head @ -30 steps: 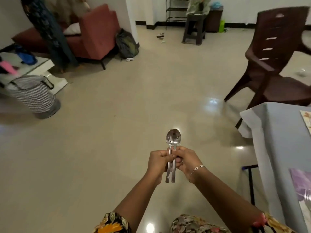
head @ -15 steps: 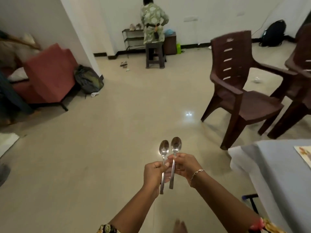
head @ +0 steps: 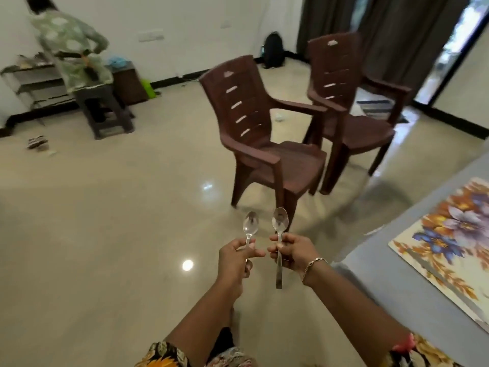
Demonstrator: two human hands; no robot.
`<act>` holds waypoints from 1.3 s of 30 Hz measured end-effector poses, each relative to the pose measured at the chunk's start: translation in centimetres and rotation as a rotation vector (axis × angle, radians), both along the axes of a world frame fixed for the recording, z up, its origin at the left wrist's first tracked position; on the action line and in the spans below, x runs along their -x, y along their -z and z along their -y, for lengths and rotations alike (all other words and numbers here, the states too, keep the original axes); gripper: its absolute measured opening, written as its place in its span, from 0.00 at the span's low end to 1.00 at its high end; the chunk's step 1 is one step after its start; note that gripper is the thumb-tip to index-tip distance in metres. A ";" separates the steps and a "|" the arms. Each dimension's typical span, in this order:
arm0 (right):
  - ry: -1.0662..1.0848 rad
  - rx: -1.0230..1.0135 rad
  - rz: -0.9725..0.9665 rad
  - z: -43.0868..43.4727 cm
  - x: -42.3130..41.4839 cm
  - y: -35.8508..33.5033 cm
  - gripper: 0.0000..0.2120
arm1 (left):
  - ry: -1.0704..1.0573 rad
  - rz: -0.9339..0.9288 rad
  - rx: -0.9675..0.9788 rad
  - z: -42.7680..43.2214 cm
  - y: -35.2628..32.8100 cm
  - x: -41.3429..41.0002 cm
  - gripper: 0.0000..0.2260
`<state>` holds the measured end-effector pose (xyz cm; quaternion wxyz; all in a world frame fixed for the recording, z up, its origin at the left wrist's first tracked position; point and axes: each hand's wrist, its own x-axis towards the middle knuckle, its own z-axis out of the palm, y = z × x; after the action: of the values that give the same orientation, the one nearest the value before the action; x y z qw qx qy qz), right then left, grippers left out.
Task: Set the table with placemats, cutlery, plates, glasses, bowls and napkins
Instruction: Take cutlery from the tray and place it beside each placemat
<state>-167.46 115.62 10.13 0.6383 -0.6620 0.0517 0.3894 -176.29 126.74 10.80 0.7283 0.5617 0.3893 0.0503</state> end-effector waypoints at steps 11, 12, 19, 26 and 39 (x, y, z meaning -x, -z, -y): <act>0.549 0.021 -0.128 -2.8 -12.8 -0.7 0.11 | 0.501 0.016 0.048 -7.5 -0.2 -19.9 0.07; 0.603 0.028 -0.131 -2.7 -13.5 -0.7 0.11 | 0.533 0.012 0.058 -7.5 -0.1 -21.3 0.07; 0.953 0.022 -0.093 0.8 -17.0 -0.5 0.08 | 0.815 -0.021 0.081 -3.4 1.2 -30.0 0.08; 1.325 -0.015 -0.068 7.6 -18.7 0.2 0.08 | 1.131 -0.067 0.110 5.7 2.3 -36.4 0.08; 1.783 0.744 -0.035 15.9 -15.4 1.9 0.11 | 1.765 -0.015 -0.042 22.7 0.3 -39.2 0.10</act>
<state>-152.01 99.67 8.25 0.4481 -0.5335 0.6647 -0.2697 -137.09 104.09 10.47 0.4883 0.6712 -0.1826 -0.5271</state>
